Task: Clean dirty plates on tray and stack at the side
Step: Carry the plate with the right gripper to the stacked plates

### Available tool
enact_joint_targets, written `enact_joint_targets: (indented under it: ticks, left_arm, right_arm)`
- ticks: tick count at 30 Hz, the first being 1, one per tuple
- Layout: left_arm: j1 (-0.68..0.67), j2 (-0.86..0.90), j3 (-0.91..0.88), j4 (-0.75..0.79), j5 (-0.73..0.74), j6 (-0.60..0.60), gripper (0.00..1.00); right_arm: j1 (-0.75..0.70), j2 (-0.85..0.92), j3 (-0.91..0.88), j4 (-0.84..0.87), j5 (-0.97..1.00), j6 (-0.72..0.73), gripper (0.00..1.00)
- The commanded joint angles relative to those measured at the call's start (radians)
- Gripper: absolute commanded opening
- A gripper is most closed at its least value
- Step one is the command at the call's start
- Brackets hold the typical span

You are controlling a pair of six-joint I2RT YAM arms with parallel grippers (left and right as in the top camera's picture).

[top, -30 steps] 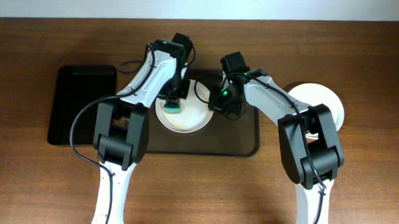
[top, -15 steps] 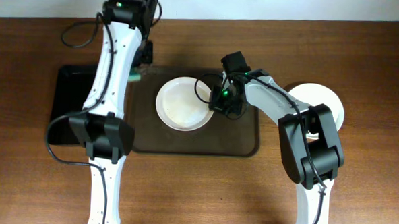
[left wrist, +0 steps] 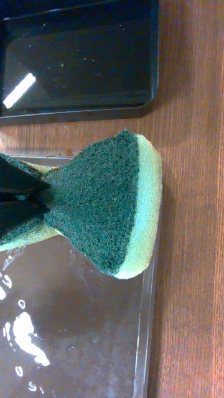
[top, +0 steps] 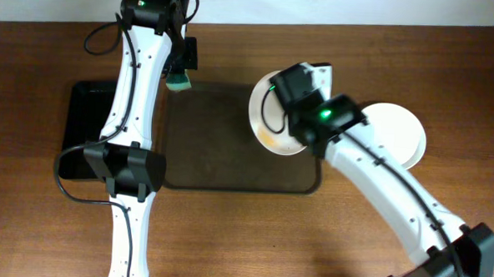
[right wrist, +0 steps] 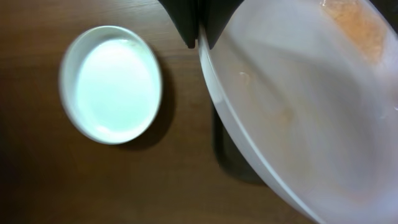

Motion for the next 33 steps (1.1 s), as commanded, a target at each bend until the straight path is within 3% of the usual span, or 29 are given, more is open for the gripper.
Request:
enact_joint_targets:
  ticks: [1,4,9,19,22,24,26,29,32,33]
  left_arm:
    - [0.008,0.031,-0.004,0.002,0.011,-0.01,0.01]
    - [0.008,0.067,-0.004,0.001,0.033,-0.01,0.01]
    - [0.006,0.076,-0.004,0.005,0.06,-0.01,0.01]
    - [0.006,0.076,-0.004,0.005,0.06,-0.01,0.01]
    - [0.006,0.076,-0.004,0.001,0.06,-0.01,0.01]
    - [0.006,0.076,-0.004,0.002,0.06,-0.01,0.01]
    - [0.006,0.076,-0.004,0.002,0.06,-0.01,0.01]
    - [0.006,0.076,-0.004,0.001,0.06,-0.01,0.01]
    - [0.006,0.076,-0.004,0.001,0.06,-0.01,0.01]
    - [0.006,0.076,-0.004,0.001,0.06,-0.01,0.01]
  right_arm:
    - [0.134,-0.009,0.006,-0.001,0.438,0.074,0.04]
    - [0.23,-0.009,0.006,-0.002,0.687,0.084,0.04]
    - [0.277,-0.009,0.006,0.001,0.81,0.088,0.04]
    - [0.28,-0.01,0.006,0.035,0.748,0.09,0.04]
    - [0.274,-0.011,0.006,0.068,0.828,0.075,0.04]
    - [0.278,-0.011,0.006,0.106,0.716,0.008,0.04]
    - [0.264,-0.011,0.006,0.116,0.745,0.008,0.04]
    - [0.235,-0.011,0.006,0.108,0.557,0.004,0.04]
    - [0.235,-0.019,0.006,0.128,0.672,0.003,0.04]
    - [0.235,-0.022,0.006,0.113,0.598,0.004,0.04]
